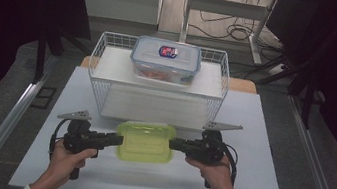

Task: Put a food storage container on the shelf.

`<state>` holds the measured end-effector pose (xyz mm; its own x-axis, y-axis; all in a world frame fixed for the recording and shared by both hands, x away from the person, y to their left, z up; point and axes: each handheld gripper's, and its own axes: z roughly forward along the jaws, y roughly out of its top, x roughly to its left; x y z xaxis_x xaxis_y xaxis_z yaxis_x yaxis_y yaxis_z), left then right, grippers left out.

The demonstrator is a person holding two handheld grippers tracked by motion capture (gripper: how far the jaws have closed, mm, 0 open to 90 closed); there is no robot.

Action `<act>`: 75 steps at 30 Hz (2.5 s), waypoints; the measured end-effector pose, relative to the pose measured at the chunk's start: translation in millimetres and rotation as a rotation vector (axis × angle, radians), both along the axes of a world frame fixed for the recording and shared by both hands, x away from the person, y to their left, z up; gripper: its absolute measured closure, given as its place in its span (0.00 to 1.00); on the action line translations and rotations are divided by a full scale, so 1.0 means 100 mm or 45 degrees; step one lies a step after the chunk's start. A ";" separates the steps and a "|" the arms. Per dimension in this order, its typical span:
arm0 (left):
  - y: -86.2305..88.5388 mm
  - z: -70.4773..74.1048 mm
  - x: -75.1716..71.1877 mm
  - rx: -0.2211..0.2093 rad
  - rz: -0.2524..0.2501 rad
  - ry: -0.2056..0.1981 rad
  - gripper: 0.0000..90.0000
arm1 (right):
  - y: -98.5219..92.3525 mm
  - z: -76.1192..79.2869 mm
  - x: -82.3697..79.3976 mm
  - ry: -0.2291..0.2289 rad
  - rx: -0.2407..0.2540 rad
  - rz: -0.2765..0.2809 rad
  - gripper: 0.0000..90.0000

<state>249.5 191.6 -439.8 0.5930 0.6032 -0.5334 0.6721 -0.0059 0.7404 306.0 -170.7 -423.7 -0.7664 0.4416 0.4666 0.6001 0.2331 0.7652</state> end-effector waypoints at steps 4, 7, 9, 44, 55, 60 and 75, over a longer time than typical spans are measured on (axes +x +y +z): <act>0.00 0.11 0.03 -0.002 -0.002 -0.026 0.85 | 0.00 0.11 0.02 -0.021 0.005 -0.005 0.89; 0.01 0.20 0.07 -0.002 -0.007 -0.042 0.85 | 0.00 0.19 0.04 -0.041 0.005 -0.008 0.89; 0.00 0.24 0.09 0.001 -0.009 -0.049 0.85 | 0.00 0.23 0.05 -0.051 0.006 -0.011 0.89; -0.01 1.30 0.61 0.035 -0.036 -0.219 0.85 | -0.04 1.19 0.44 -0.210 0.061 -0.070 0.89; 0.05 1.68 1.02 0.016 -0.066 -0.244 0.85 | 0.00 1.57 0.73 -0.241 0.086 -0.107 0.89; 0.07 1.83 1.25 0.013 -0.063 -0.232 0.85 | 0.03 1.71 0.94 -0.217 0.108 -0.132 0.89; 0.06 1.81 1.85 0.018 -0.064 -0.116 0.85 | 0.05 1.70 1.49 -0.085 0.093 -0.201 0.89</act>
